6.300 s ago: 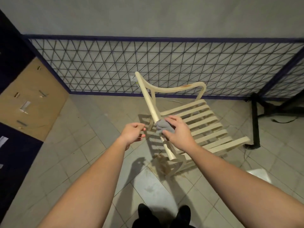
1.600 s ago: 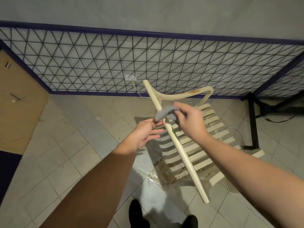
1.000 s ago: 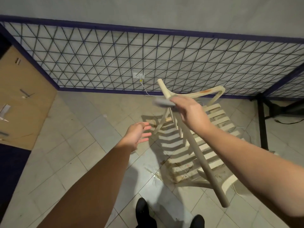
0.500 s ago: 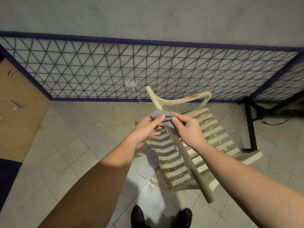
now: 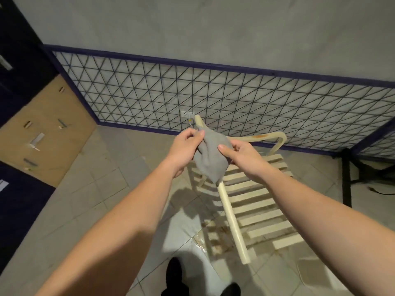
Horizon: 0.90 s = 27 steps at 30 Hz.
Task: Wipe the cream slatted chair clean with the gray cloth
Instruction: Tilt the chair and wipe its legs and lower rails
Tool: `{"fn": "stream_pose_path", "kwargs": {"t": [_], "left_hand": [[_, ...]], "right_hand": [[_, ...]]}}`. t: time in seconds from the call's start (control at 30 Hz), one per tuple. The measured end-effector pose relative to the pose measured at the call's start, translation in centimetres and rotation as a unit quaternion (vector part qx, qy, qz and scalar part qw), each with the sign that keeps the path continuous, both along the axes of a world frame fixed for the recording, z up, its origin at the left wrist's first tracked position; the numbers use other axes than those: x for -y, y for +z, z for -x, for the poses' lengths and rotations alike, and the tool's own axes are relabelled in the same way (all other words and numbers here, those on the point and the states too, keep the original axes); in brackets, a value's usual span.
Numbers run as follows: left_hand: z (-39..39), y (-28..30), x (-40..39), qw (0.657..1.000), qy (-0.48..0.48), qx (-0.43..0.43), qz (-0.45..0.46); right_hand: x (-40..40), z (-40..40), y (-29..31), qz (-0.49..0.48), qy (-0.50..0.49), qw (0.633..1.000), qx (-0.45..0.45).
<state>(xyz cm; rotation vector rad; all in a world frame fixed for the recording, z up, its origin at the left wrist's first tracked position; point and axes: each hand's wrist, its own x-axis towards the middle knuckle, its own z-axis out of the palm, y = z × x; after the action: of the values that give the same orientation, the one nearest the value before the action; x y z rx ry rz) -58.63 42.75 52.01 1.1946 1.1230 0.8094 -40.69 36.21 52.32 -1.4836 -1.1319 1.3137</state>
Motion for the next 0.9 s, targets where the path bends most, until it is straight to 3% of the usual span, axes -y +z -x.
{"fn": "stream_pose_path", "kwargs": {"t": [0.13, 0.3, 0.37, 0.43, 0.5, 0.57, 0.63, 0.7, 0.83, 0.9], "left_hand": [[1.5, -1.3, 0.5, 0.983, 0.097, -0.134, -0.081], [0.8, -2.0, 1.3, 0.970, -0.145, -0.139, -0.137], [0.9, -2.6, 0.1, 0.962, -0.137, -0.179, -0.156], [1.7, -3.6, -1.9, 0.952, -0.065, -0.237, -0.185], [2.2, -5.1, -4.0, 0.930, -0.035, -0.272, -0.246], [1.3, -7.1, -5.5, 0.907, -0.118, -0.284, -0.287], [-0.3, -9.3, -6.0, 0.861, -0.270, -0.310, -0.300], [-0.9, -11.1, -6.4, 0.812, -0.353, -0.338, -0.320], [-0.3, -12.5, -8.9, 0.793, -0.334, -0.303, -0.409], [-0.5, -12.7, -11.5, 0.793, -0.323, -0.314, -0.409]], "right_hand": [[-0.7, 0.6, -0.5, 0.045, -0.064, 0.995, -0.055], [-2.2, 2.7, -0.2, 0.071, -0.069, 0.983, -0.157], [-3.3, 2.5, -0.7, 0.080, -0.138, 0.980, -0.116], [-4.1, 1.1, -1.7, 0.079, -0.227, 0.967, -0.082], [-3.9, 0.2, -2.9, 0.084, -0.214, 0.973, 0.030], [-3.0, 0.2, -4.7, 0.090, -0.105, 0.971, 0.193], [-2.2, 0.9, -5.9, 0.090, -0.031, 0.958, 0.272], [-2.2, 1.4, -6.2, 0.090, -0.050, 0.955, 0.279], [-2.5, 1.3, -6.5, 0.131, -0.088, 0.959, 0.235], [-2.7, 1.4, -6.6, 0.148, -0.100, 0.959, 0.222]]}}
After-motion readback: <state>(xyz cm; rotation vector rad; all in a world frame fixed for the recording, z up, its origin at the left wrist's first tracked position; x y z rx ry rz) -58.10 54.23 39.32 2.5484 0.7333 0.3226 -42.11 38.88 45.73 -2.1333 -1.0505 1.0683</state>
